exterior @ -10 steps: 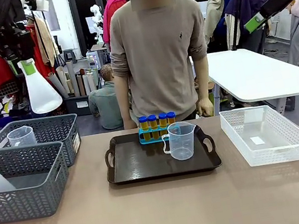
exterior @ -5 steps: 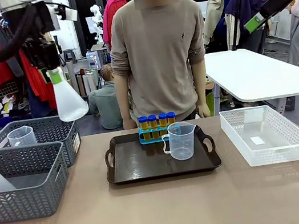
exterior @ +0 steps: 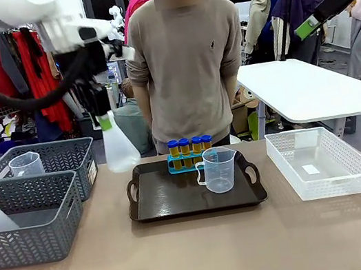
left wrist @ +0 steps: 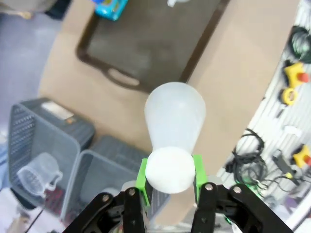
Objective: Prepare the laboratory tools.
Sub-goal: Pick up one Small flask and place it on the Handle tray.
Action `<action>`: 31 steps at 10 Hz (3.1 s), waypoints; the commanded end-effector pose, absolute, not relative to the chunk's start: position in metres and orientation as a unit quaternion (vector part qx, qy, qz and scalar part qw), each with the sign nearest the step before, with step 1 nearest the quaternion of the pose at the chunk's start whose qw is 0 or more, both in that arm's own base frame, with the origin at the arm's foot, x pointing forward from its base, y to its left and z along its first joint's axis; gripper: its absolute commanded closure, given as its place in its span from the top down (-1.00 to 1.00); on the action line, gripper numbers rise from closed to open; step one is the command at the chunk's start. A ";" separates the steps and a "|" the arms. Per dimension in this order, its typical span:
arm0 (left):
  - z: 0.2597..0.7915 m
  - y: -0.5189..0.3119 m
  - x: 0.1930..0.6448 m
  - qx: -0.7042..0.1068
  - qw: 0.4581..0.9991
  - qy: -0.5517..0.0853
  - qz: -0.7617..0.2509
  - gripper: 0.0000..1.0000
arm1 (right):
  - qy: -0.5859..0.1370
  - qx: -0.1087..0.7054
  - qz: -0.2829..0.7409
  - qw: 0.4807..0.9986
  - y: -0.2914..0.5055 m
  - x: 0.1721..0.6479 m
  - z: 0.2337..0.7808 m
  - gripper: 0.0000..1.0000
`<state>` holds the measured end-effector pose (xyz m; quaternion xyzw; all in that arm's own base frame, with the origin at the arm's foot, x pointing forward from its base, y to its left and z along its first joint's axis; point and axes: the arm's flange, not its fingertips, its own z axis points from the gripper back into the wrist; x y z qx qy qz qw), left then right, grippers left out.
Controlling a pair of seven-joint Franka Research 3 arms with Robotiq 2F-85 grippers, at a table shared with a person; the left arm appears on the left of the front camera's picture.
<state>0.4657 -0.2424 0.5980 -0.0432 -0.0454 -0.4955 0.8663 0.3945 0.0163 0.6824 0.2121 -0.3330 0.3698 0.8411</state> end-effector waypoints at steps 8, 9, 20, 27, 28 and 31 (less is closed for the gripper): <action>0.537 -0.297 0.483 -0.044 0.839 -0.060 -0.538 -1.00 | -0.340 0.223 0.373 0.834 0.017 0.395 0.684 1.00; 0.537 -0.297 0.483 -0.044 0.839 -0.060 -0.538 -1.00 | -0.340 0.223 0.373 0.834 0.017 0.395 0.684 1.00; 0.463 -0.363 0.557 0.027 0.789 -0.043 -0.612 -1.00 | -0.340 0.223 0.373 0.834 0.017 0.395 0.684 1.00; 0.443 -0.366 0.565 0.025 0.788 -0.027 -0.615 -1.00 | -0.340 0.223 0.373 0.834 0.017 0.395 0.684 1.00; 0.440 -0.367 0.567 0.024 0.789 -0.026 -0.614 -1.00 | -0.340 0.223 0.373 0.834 0.017 0.395 0.684 1.00; 0.439 -0.367 0.568 0.023 0.789 -0.021 -0.613 -1.00 | -0.340 0.223 0.373 0.834 0.017 0.395 0.684 1.00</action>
